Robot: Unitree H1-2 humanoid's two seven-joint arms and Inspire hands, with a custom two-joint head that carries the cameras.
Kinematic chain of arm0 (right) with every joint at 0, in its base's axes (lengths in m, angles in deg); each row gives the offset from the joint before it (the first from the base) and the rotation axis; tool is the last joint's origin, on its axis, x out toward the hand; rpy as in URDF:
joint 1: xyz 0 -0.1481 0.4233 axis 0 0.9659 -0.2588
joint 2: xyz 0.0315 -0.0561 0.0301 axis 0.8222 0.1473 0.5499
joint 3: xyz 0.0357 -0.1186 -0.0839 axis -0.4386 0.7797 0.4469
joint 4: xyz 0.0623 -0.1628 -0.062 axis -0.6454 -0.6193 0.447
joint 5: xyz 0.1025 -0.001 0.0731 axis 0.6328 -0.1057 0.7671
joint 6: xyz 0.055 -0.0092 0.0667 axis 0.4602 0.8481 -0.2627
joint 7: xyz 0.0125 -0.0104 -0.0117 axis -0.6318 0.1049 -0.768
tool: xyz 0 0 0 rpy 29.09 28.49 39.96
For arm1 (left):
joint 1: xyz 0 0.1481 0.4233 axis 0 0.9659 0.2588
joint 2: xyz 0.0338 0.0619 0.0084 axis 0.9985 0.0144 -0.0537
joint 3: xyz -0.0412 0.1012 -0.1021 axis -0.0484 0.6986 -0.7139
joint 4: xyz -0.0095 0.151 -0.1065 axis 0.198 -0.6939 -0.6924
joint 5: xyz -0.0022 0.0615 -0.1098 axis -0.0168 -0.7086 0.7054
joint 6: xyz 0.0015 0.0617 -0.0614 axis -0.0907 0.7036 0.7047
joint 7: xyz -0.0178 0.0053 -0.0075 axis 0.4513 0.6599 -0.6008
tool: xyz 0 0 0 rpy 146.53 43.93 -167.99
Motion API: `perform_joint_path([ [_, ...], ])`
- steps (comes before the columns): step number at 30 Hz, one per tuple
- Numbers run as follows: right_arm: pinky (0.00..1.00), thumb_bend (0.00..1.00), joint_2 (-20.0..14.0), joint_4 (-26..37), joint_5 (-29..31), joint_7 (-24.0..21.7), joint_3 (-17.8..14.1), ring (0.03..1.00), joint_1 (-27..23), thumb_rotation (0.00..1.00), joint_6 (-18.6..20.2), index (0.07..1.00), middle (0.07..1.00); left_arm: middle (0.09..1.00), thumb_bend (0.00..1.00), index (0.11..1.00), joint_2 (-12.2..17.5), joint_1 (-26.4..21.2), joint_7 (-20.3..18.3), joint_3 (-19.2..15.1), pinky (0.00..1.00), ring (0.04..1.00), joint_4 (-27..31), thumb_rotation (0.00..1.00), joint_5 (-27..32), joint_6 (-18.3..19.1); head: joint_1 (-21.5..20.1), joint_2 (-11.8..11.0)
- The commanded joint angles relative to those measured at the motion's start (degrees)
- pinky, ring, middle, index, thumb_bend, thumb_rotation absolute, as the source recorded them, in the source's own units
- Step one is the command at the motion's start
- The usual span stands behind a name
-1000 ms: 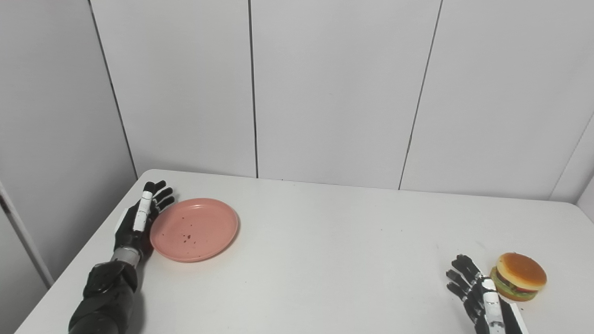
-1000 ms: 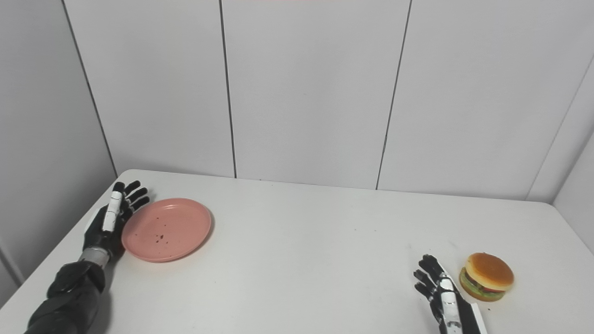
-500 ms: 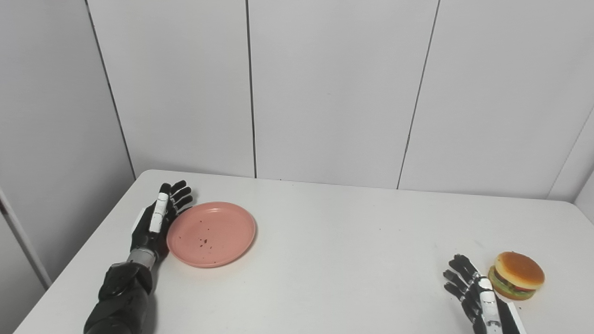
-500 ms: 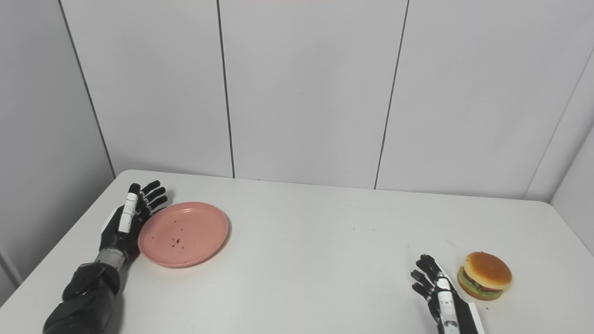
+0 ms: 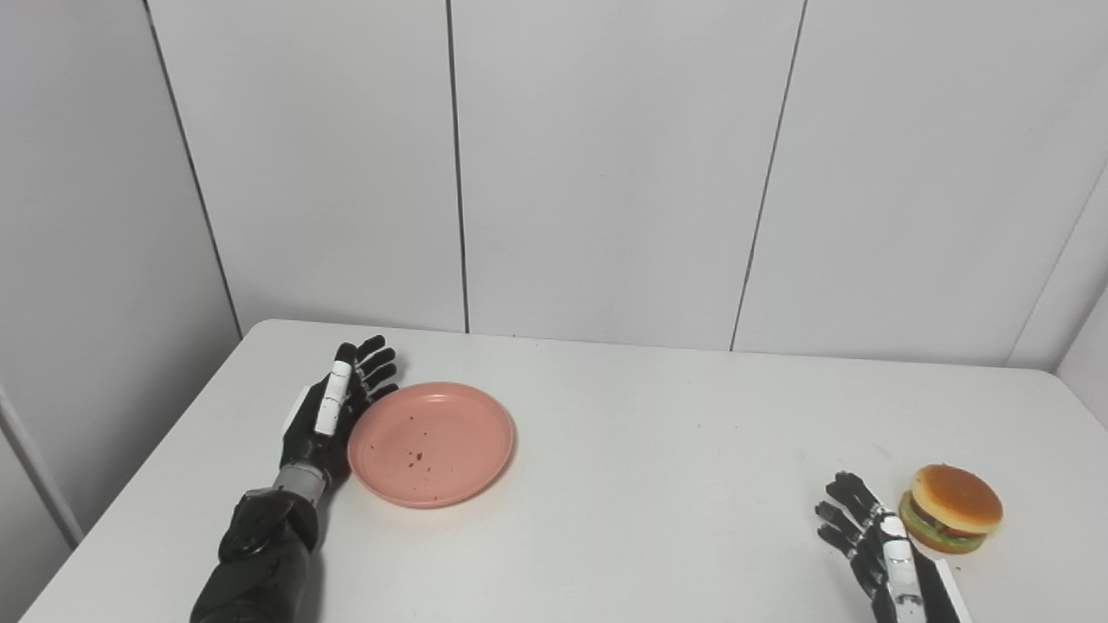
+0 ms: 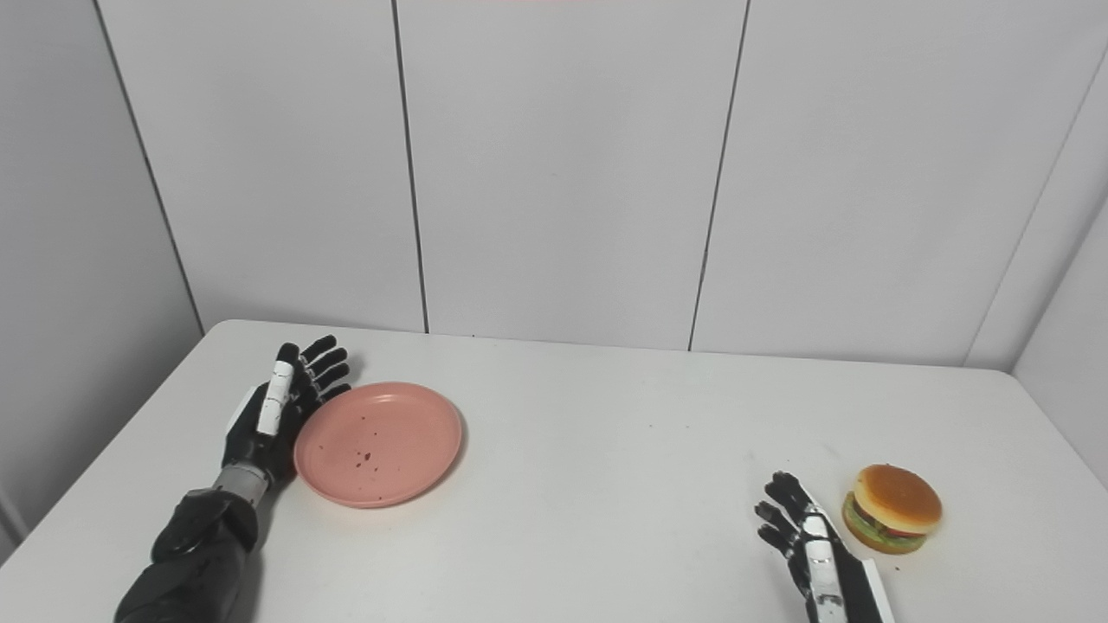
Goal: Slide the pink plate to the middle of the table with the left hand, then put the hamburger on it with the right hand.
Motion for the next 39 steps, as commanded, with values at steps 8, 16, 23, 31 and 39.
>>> perform_joint_path([
  [8,0.86,0.79,2.1,-0.4,-0.2,0.3,1.3,0.844,2.2,1.0,1.3,0.875,0.886,0.855,0.91,0.806,-1.4,0.7,3.8,3.6,0.84,0.873,6.7,0.85,-4.1,3.5,-0.6,0.3],
  [16,0.86,0.79,2.5,0.6,-0.7,0.7,1.4,0.843,2.3,1.0,2.2,0.876,0.885,0.865,0.86,0.817,-3.2,2.5,5.2,5.9,0.85,0.878,10.4,0.87,-6.0,5.7,-1.2,0.8],
  [23,0.86,0.78,2.8,1.1,-1.0,0.8,1.6,0.842,2.4,1.0,2.7,0.873,0.883,0.855,0.88,0.789,-5.0,2.7,6.9,6.5,0.84,0.868,10.3,0.86,-6.1,6.5,-2.1,1.1],
  [31,0.85,0.79,3.9,1.9,-2.5,1.8,2.6,0.844,2.3,1.0,3.1,0.865,0.879,0.854,0.87,0.763,-7.9,3.2,9.0,5.8,0.86,0.87,11.4,0.85,-5.0,8.6,-5.3,1.8],
  [39,0.86,0.76,5.2,2.4,-3.9,2.9,3.7,0.852,2.0,1.0,3.6,0.867,0.883,0.842,0.88,0.732,-10.0,3.3,11.6,6.2,0.91,0.874,11.6,0.86,-6.5,8.9,-9.6,2.8],
])
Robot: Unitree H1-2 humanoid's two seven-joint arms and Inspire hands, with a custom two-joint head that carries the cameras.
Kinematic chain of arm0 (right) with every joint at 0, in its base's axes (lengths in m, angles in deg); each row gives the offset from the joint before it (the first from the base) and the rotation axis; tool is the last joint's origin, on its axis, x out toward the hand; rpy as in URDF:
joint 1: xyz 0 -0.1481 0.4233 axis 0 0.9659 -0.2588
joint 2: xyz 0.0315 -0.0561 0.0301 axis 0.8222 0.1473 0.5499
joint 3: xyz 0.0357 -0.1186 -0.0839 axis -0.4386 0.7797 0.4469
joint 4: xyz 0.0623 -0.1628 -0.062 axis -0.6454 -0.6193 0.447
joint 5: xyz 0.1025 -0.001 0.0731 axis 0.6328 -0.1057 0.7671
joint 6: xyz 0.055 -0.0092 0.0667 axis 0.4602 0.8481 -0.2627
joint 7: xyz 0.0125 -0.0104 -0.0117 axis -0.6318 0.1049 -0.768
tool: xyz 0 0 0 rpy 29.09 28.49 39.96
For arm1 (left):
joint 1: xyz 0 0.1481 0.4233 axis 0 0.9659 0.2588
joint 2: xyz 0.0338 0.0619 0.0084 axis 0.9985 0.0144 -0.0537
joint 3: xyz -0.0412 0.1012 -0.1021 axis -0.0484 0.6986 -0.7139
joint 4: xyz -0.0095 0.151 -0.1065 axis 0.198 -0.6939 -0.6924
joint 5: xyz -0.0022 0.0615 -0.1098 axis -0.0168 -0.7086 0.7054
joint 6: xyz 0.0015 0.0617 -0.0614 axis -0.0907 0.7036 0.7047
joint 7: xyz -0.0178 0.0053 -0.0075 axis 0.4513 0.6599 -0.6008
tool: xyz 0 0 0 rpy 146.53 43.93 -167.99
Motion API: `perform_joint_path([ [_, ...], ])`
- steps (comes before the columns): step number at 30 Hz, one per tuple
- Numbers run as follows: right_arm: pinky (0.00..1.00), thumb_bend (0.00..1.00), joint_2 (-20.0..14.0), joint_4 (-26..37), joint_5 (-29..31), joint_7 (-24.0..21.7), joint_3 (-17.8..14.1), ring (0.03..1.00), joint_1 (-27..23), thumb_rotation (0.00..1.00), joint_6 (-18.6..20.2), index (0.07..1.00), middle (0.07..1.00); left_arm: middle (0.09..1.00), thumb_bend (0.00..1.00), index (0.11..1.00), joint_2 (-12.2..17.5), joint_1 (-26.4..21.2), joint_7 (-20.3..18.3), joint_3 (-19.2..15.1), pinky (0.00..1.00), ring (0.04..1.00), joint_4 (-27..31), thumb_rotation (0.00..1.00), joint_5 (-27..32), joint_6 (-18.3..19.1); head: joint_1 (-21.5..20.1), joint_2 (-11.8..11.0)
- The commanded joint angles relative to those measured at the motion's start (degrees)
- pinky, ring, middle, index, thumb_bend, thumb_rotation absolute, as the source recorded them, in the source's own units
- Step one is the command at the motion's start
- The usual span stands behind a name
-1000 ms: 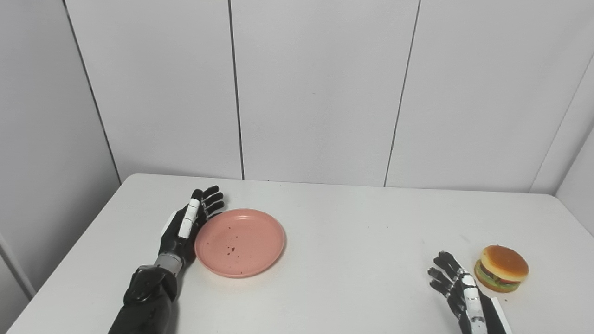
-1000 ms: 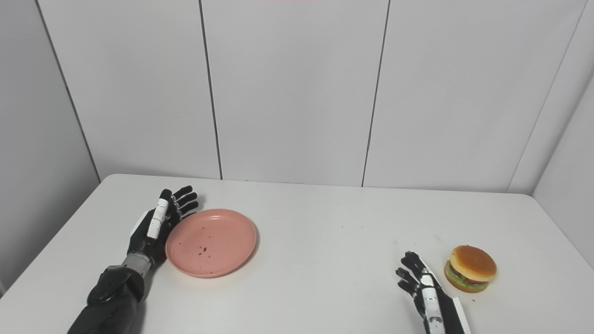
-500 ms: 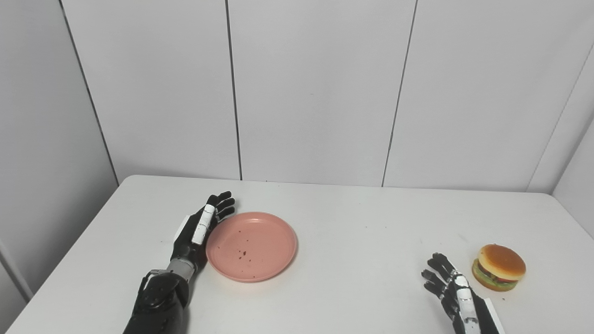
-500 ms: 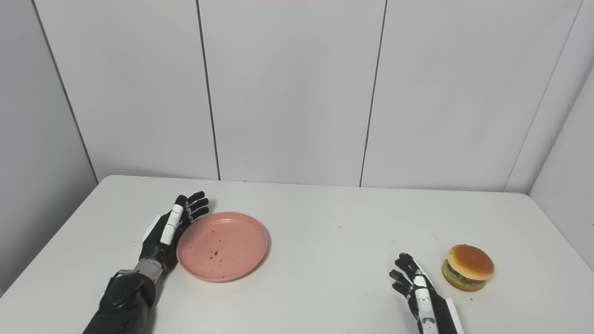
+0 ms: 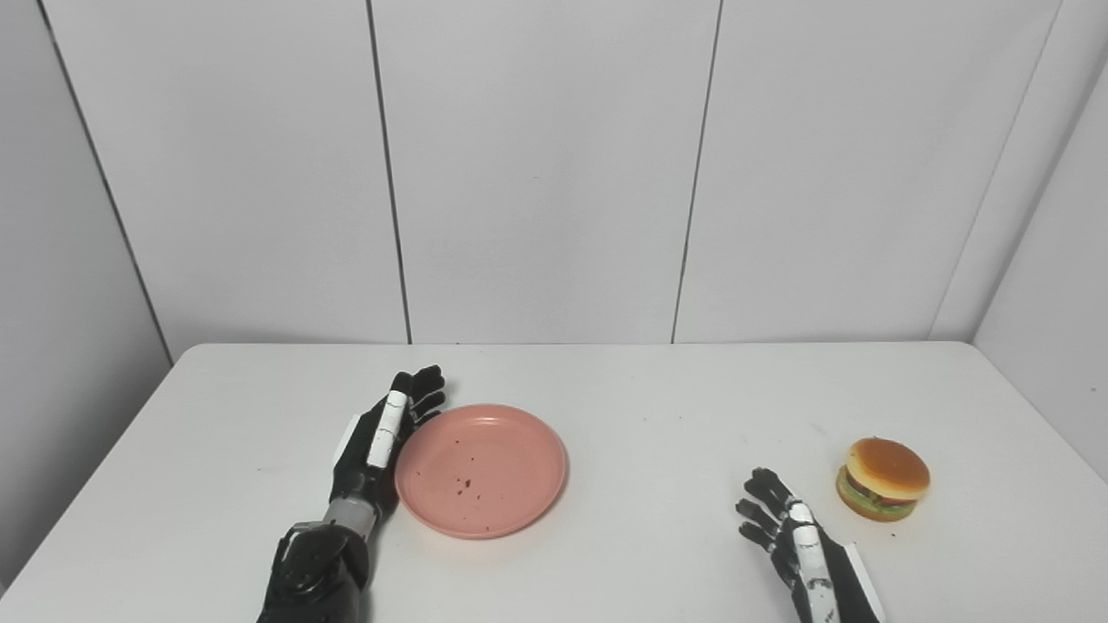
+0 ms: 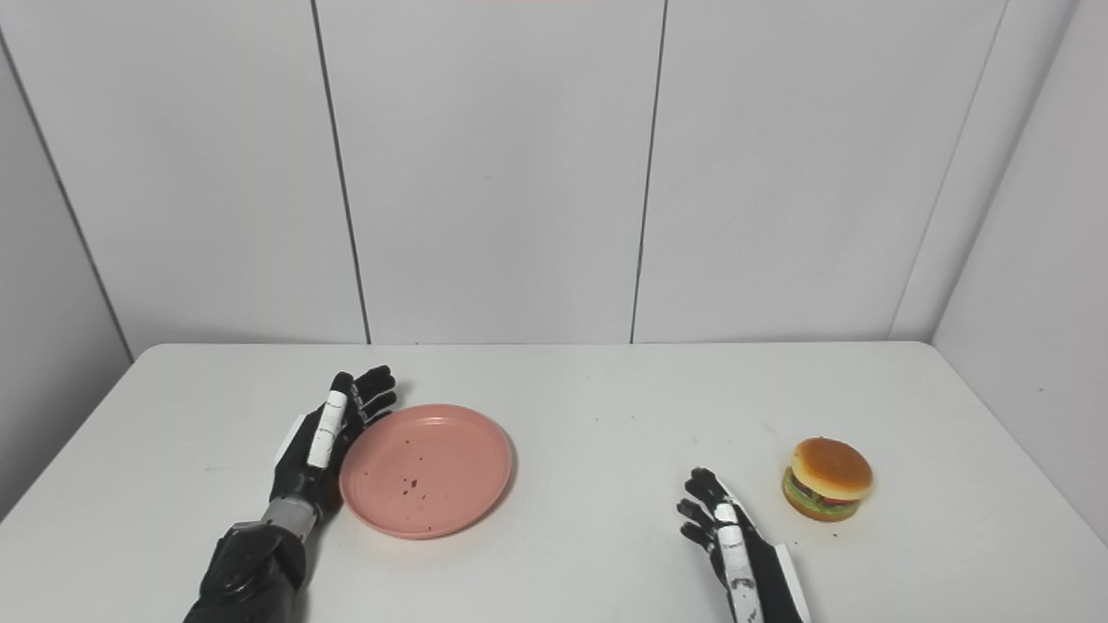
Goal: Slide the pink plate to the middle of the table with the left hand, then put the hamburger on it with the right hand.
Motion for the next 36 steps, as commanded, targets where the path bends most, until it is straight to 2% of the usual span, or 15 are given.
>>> perform_joint_path([
  [1,0.86,0.76,1.7,-0.6,-0.1,0.5,1.1,0.85,0.7,1.0,0.8,0.866,0.882,0.839,0.88,0.725,-1.1,0.0,1.6,0.2,0.92,0.875,0.4,0.86,-0.4,1.7,-1.5,0.2],
  [5,0.84,0.78,2.6,-0.5,-1.2,1.3,1.6,0.841,0.5,1.0,1.2,0.86,0.878,0.833,0.89,0.694,-2.7,1.1,1.9,0.6,0.95,0.87,2.8,0.84,-0.5,2.6,-3.8,0.5],
  [10,0.84,0.78,3.4,-0.6,-2.0,2.1,2.3,0.843,0.1,1.0,1.2,0.864,0.881,0.847,0.91,0.717,-3.8,2.3,1.9,2.1,0.96,0.873,6.3,0.84,-1.4,3.6,-5.9,0.6],
  [18,0.84,0.82,4.7,-0.7,-3.3,3.0,3.1,0.84,-0.3,1.0,1.9,0.867,0.881,0.857,0.91,0.702,-4.9,4.5,2.3,3.3,0.96,0.874,11.5,0.84,-2.0,6.4,-9.2,0.9],
  [21,0.84,0.82,5.1,-0.7,-3.4,3.4,3.2,0.837,-0.5,1.0,2.1,0.857,0.873,0.859,0.92,0.689,-5.0,5.0,2.1,3.8,0.93,0.868,12.5,0.84,-2.2,6.8,-9.9,1.1],
  [30,0.83,0.8,5.2,-0.5,-4.4,4.1,3.7,0.835,-0.5,1.0,2.5,0.853,0.872,0.858,0.9,0.68,-5.7,6.0,2.4,4.6,0.94,0.865,15.2,0.84,-2.9,7.9,-10.8,1.2],
  [36,0.83,0.78,4.8,-1.4,-5.5,4.3,3.9,0.835,-0.6,1.0,1.0,0.853,0.871,0.851,0.91,0.666,-5.8,5.6,2.3,4.4,0.95,0.858,14.1,0.84,-2.7,7.5,-12.0,0.7],
])
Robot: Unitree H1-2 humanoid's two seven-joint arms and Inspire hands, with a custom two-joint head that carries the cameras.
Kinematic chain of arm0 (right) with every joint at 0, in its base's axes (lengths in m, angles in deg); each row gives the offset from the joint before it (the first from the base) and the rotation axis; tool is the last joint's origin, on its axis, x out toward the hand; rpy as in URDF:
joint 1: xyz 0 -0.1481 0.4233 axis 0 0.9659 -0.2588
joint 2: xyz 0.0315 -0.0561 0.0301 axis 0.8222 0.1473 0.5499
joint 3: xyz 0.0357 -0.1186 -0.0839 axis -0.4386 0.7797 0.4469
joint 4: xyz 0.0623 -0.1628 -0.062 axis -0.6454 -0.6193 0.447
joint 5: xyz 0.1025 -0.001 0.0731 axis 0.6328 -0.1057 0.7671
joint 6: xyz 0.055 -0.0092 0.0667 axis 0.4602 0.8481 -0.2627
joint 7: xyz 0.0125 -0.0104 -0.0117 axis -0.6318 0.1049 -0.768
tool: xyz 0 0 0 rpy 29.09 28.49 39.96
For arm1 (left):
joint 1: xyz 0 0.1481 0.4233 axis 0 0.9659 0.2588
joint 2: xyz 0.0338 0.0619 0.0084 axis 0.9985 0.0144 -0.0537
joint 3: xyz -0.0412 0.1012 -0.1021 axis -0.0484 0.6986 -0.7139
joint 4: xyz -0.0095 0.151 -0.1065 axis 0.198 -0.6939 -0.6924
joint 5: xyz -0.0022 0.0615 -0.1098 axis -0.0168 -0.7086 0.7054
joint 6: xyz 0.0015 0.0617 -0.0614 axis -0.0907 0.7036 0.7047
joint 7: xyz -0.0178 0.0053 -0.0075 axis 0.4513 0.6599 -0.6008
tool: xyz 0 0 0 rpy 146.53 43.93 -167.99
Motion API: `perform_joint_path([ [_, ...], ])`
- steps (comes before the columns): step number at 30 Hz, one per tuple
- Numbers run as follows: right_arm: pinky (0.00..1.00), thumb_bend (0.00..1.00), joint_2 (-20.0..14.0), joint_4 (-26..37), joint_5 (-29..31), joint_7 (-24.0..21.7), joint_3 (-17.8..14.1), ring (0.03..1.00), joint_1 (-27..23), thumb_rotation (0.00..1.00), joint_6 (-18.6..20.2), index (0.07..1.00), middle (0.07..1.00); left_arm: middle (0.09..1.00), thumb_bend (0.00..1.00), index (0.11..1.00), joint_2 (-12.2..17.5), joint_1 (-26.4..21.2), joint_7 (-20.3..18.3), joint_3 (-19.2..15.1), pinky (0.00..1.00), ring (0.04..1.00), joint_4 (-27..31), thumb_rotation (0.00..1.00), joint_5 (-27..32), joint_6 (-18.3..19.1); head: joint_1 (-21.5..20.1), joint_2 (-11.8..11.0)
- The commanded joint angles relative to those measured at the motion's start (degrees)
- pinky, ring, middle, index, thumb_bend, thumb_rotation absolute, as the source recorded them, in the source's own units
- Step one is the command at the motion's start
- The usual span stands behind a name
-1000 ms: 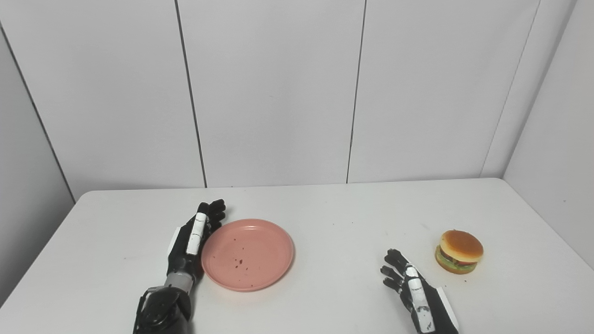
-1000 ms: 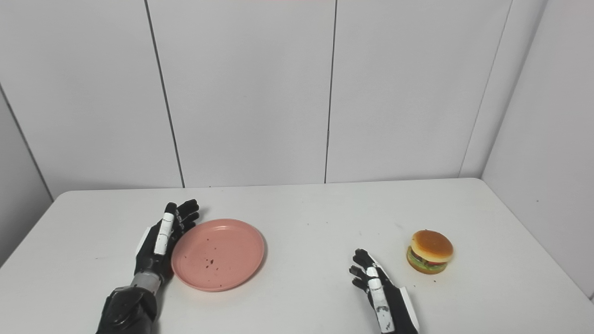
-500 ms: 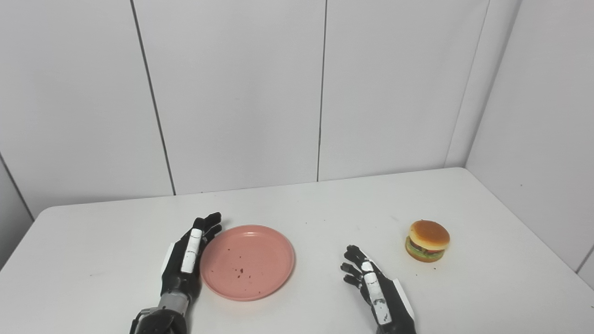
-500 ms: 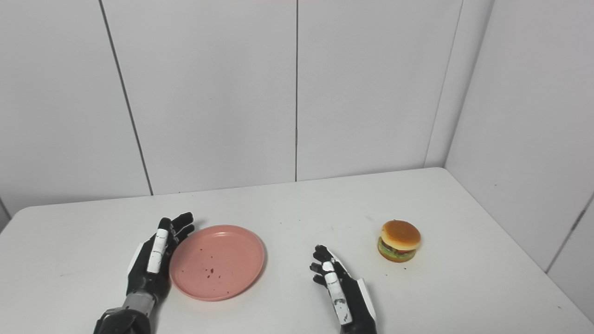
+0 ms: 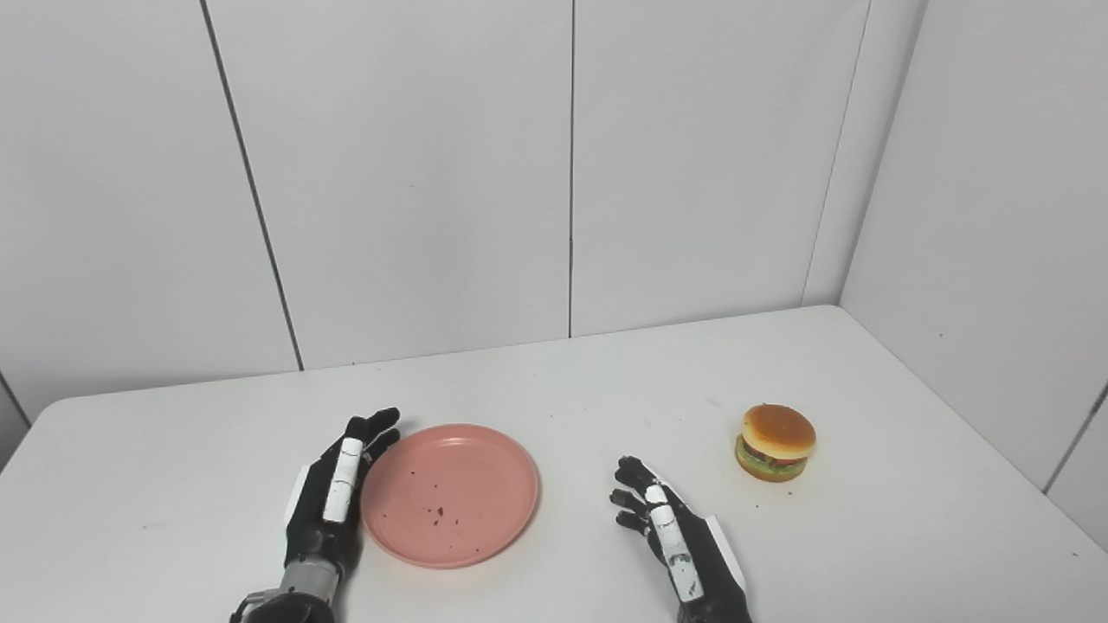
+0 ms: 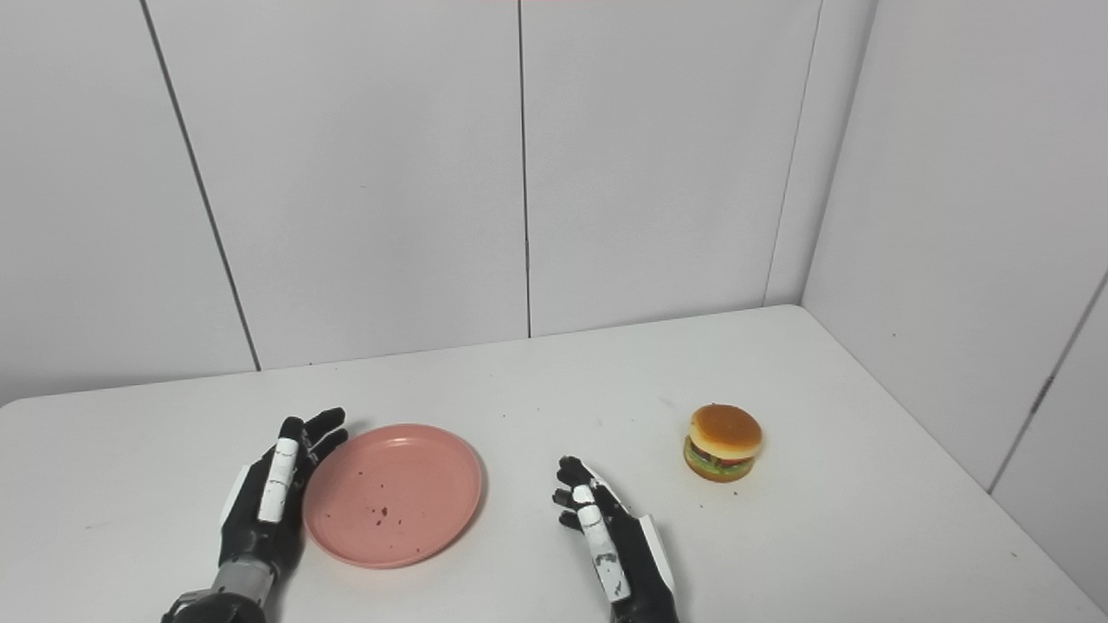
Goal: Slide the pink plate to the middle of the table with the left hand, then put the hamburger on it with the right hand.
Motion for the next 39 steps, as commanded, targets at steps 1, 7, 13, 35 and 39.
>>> perform_joint_path([
  [1,0.83,0.78,0.5,-1.3,-0.9,0.2,0.7,0.837,-0.2,1.0,-0.1,0.851,0.871,0.851,0.91,0.665,-0.1,-1.2,0.0,0.2,0.95,0.858,-0.3,0.84,-0.2,0.7,-0.1,-0.1],
  [7,0.85,0.71,-0.9,1.3,-7.3,2.7,1.3,0.895,-1.2,1.0,-3.8,0.853,0.876,0.851,0.92,0.672,0.0,-1.3,-0.4,-0.1,0.94,0.864,-0.8,0.84,0.3,0.7,-0.4,-0.5],
  [13,0.83,0.72,-4.4,4.5,-18.0,5.1,2.4,0.898,-3.1,1.0,-6.2,0.851,0.887,0.85,0.91,0.677,0.4,-1.9,-1.1,-0.5,0.94,0.863,-2.1,0.85,0.6,0.5,-0.6,-0.9],
  [35,0.81,0.73,-20.7,5.2,-54.5,9.9,1.9,0.86,-15.3,1.0,-0.6,0.755,0.818,0.865,0.9,0.659,-0.4,-2.2,-0.9,-1.0,0.94,0.867,-3.0,0.84,0.2,-0.5,-0.3,-1.3],
  [39,0.79,0.74,-24.0,3.0,-60.2,7.5,2.0,0.843,-16.9,1.0,2.7,0.764,0.818,0.867,0.9,0.67,-0.4,-2.2,-1.0,-0.9,0.94,0.866,-3.2,0.84,0.2,-0.4,-0.4,-1.3],
])
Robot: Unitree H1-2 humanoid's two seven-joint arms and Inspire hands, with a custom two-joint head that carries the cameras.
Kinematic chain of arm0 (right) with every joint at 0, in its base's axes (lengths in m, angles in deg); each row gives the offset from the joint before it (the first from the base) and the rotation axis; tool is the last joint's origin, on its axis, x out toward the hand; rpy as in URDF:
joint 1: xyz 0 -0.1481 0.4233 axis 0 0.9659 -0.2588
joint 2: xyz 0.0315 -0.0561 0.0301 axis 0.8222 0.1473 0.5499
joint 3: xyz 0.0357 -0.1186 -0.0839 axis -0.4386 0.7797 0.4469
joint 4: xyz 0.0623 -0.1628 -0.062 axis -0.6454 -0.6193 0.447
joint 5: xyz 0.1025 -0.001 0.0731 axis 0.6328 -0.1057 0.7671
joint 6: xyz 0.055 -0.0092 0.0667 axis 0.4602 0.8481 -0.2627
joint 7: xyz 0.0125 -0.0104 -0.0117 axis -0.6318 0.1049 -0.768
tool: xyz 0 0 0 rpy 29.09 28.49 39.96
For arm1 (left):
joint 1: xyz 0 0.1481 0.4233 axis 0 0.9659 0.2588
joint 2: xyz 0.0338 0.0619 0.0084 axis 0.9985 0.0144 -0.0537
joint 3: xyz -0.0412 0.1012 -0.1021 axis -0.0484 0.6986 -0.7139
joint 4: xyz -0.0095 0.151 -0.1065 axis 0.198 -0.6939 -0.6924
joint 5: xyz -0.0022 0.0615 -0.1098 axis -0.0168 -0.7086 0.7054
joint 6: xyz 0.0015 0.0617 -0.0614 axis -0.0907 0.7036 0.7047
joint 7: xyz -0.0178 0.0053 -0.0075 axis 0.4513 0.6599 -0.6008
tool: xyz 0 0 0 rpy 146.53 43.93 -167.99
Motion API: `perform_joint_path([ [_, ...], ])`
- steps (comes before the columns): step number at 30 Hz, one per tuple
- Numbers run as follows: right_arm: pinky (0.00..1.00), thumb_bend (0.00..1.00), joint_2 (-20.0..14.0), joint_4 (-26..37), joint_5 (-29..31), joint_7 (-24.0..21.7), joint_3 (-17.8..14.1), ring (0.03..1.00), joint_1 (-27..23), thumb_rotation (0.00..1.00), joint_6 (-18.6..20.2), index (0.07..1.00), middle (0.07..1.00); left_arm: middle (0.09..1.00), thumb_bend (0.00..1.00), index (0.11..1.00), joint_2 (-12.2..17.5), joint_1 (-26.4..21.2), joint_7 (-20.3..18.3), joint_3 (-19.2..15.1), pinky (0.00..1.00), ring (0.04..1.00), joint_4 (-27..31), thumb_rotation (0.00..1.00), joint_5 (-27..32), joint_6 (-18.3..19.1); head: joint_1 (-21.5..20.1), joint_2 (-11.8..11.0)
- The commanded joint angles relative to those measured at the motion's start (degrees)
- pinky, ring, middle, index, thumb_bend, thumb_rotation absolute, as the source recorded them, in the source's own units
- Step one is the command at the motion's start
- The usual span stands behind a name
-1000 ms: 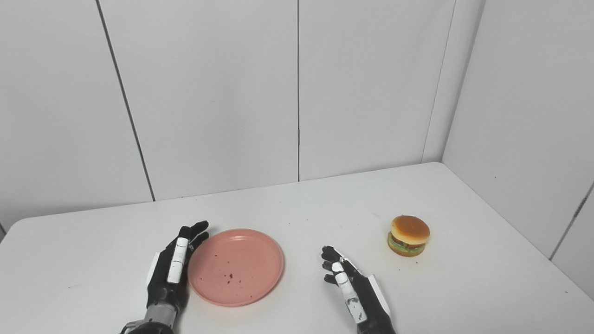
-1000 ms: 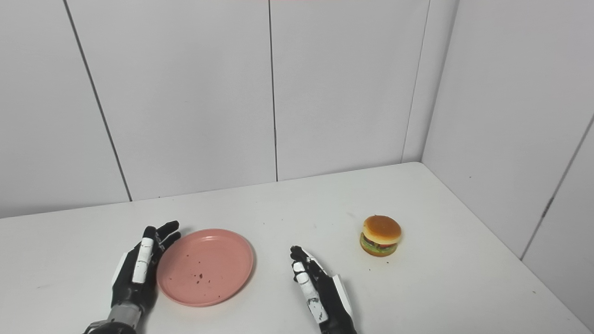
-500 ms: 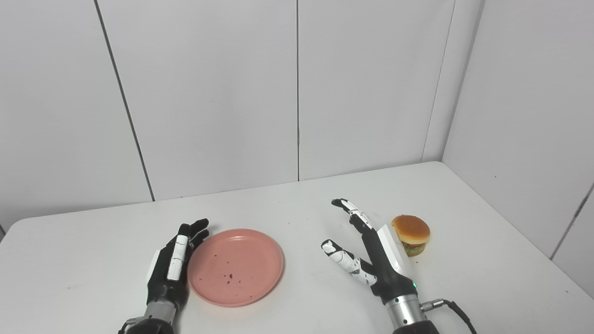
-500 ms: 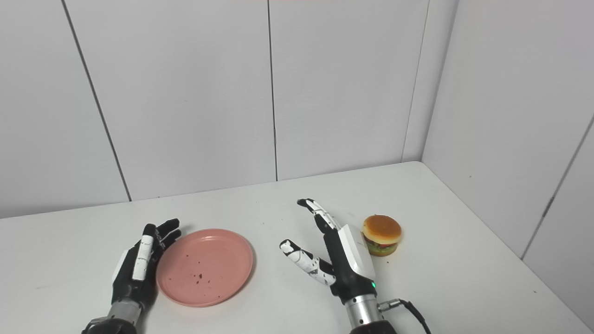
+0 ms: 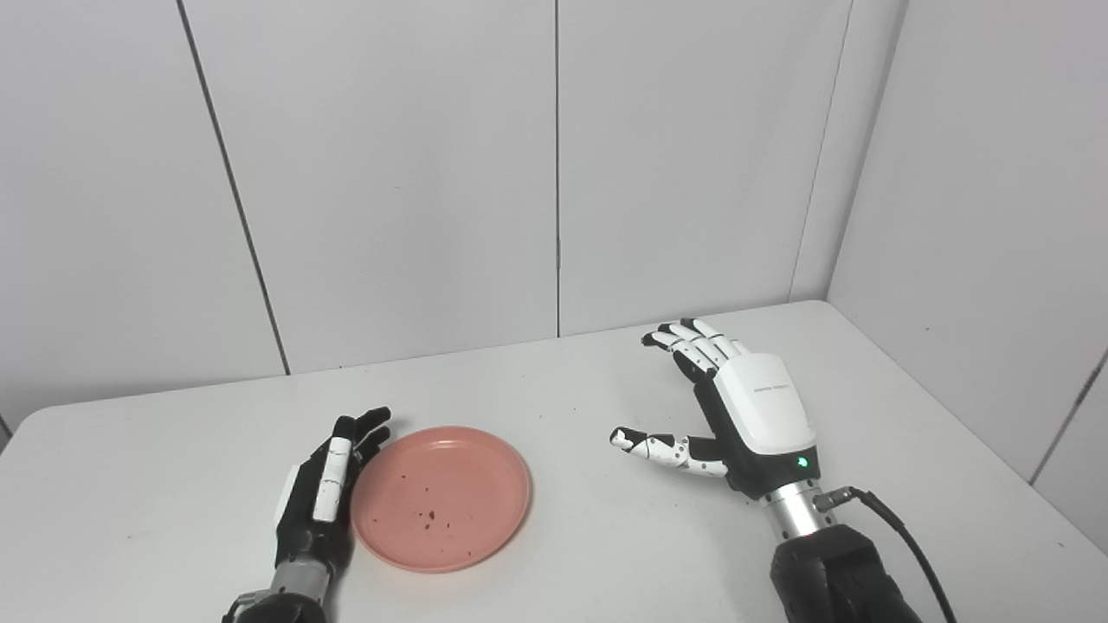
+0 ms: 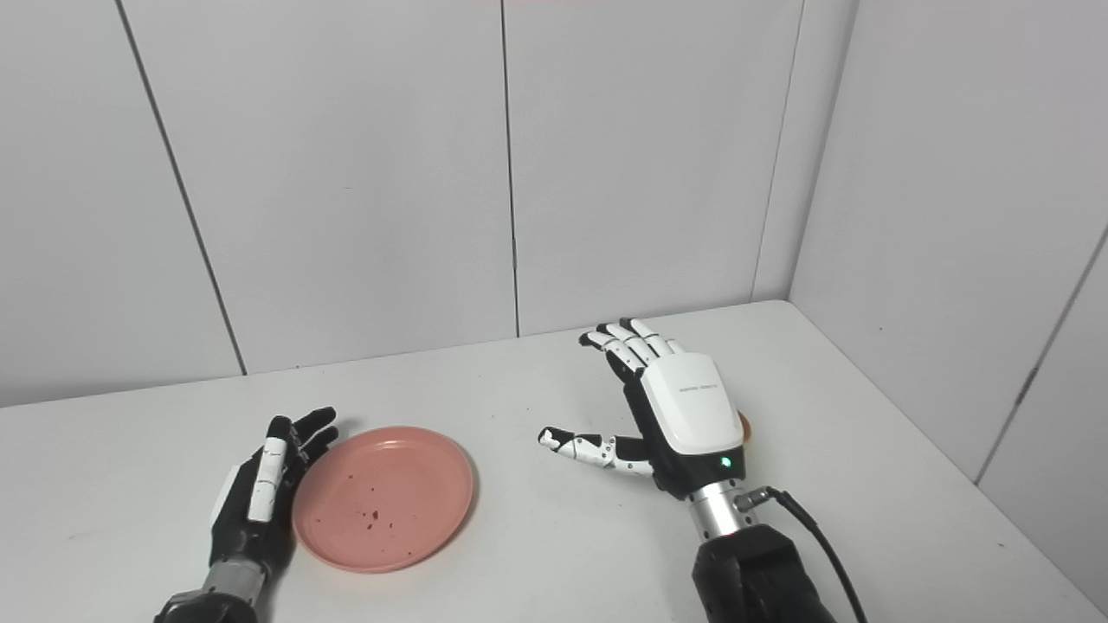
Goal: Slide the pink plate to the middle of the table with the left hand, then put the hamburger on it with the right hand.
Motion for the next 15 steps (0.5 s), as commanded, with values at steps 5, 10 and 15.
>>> perform_joint_path([
  [5,0.71,0.76,-4.2,-3.4,-4.9,-1.3,0.1,0.805,-4.8,1.0,4.3,0.763,0.803,0.863,0.9,0.668,-0.3,-0.3,0.0,-0.1,0.94,0.861,-0.2,0.84,0.5,1.0,0.1,0.0],
  [10,0.7,0.76,-5.6,-8.2,-5.0,-1.1,0.5,0.781,-5.9,0.96,4.9,0.756,0.787,0.855,0.9,0.662,-0.4,-0.1,0.1,-0.1,0.92,0.859,0.1,0.84,0.6,1.3,0.1,0.1],
  [15,0.72,0.76,-6.6,-12.0,-4.6,-1.8,1.0,0.789,-6.9,0.97,6.0,0.763,0.794,0.862,0.89,0.664,-0.3,-0.1,-0.4,-0.1,0.93,0.86,0.1,0.84,0.8,1.4,0.2,0.1],
])
